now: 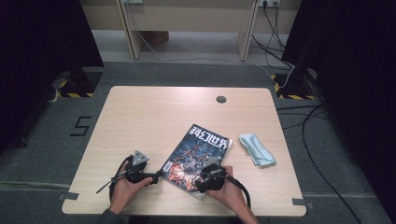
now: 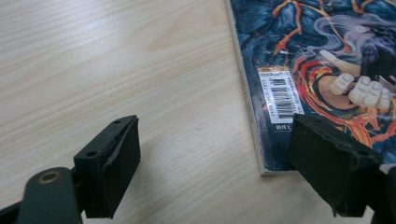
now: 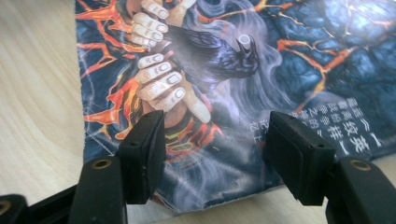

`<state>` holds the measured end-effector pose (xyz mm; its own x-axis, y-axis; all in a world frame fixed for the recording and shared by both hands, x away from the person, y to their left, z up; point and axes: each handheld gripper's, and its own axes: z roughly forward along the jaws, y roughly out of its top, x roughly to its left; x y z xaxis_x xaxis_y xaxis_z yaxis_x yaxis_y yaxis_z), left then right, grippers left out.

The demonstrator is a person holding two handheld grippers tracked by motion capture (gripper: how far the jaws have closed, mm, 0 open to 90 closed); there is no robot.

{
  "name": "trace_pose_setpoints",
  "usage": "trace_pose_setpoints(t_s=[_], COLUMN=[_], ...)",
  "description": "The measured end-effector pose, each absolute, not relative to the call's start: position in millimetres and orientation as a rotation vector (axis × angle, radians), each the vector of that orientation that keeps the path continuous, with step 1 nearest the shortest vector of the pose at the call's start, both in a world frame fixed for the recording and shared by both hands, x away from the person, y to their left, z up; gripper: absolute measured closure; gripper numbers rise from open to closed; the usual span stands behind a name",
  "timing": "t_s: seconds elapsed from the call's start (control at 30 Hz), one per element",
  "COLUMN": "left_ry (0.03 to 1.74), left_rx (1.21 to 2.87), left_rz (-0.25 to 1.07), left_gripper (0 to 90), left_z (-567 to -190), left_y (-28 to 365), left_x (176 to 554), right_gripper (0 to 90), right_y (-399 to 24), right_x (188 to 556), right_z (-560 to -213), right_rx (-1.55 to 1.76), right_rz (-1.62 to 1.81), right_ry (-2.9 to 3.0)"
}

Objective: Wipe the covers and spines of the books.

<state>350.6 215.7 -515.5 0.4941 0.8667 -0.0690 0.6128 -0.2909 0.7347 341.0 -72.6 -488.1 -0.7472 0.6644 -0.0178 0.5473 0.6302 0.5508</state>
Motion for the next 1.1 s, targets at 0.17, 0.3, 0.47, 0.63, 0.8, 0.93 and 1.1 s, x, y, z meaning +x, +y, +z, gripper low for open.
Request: trace_pose_setpoints(t_s=[0.17,0.3,0.47,0.63,0.8,0.93,1.1], left_ry=[1.257,1.272,1.311,1.269,1.277,1.263,1.226], left_rx=[1.991,1.998,1.965,1.994,1.953,1.888,1.860], left_rz=[0.442,0.477,0.451,0.479,0.435,0.411,0.279], left_gripper=[15.9,15.9,13.8,20.4,25.0,24.9,24.1], left_z=[-516,-515,-517,-513,-508,-501,-502], left_y=[223,229,237,235,234,227,204], left_x=[356,360,368,366,358,344,326], right_gripper=[36.3,34.8,31.4,29.0,28.6,28.4,28.5], right_y=[-64,-54,-48,-57,-93,-121,-142], right_x=[337,334,334,343,365,379,394], right_z=[-490,-492,-495,-491,-478,-471,-471], right_rx=[1.000,0.991,0.958,0.946,1.068,1.155,1.189], right_rz=[0.798,0.832,0.881,0.914,0.929,0.939,0.907], right_ry=[2.620,2.612,2.612,2.635,2.502,2.396,2.318])
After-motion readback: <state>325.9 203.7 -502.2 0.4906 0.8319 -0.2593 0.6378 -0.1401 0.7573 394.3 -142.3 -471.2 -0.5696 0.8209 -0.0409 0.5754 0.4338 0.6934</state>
